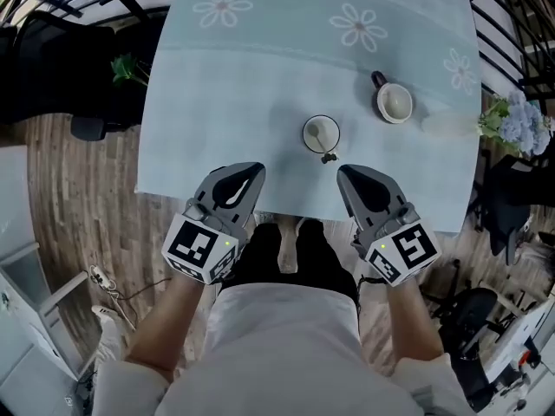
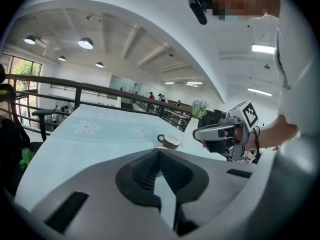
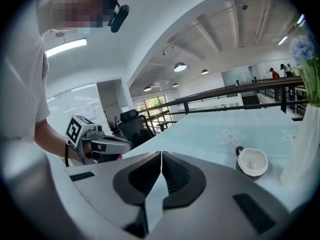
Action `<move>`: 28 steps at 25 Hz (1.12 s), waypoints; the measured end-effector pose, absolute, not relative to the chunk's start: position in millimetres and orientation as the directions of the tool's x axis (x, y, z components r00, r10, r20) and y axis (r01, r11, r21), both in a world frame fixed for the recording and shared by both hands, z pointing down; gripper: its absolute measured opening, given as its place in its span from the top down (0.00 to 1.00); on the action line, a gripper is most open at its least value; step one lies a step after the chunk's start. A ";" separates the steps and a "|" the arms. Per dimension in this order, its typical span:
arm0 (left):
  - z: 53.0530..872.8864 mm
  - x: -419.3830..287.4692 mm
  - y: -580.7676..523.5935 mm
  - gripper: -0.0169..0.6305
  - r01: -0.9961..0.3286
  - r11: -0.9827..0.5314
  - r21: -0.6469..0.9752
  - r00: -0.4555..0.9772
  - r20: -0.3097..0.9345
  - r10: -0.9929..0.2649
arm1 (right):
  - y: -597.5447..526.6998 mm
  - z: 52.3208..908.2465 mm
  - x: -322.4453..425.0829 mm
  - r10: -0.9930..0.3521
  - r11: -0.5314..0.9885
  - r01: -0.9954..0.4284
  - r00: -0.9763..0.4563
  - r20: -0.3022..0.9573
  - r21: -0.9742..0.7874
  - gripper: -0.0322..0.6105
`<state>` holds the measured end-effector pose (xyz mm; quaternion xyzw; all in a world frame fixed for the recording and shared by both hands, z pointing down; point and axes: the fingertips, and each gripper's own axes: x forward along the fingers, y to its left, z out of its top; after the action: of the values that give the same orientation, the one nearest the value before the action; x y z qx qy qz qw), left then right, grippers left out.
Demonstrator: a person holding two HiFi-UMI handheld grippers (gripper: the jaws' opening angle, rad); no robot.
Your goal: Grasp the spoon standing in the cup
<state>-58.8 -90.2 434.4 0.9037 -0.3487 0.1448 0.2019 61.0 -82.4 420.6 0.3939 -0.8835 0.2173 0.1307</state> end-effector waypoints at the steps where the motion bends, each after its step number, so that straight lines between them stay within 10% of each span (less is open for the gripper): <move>1: 436.6 -56.4 -90.2 0.95 -0.695 -0.668 0.265 0.709 0.405 -0.577 | -83.5 424.1 62.7 -0.631 0.603 -0.747 -0.662 0.405 -0.281 0.91; 12: 467.8 -41.2 -80.8 0.95 -0.732 -0.614 0.296 0.676 0.426 -0.601 | -89.6 452.4 65.6 -0.532 0.702 -0.663 -0.732 0.426 -0.261 0.91; 28: 513.0 -34.4 -60.2 0.95 -0.744 -0.576 0.340 0.665 0.469 -0.582 | -95.0 478.4 49.7 -0.437 0.827 -0.539 -0.794 0.422 -0.158 0.63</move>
<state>-34.4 -60.2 513.0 0.8740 -0.3791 0.1546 0.2617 49.7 -95.0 478.4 0.2603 -0.9373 0.1361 0.1873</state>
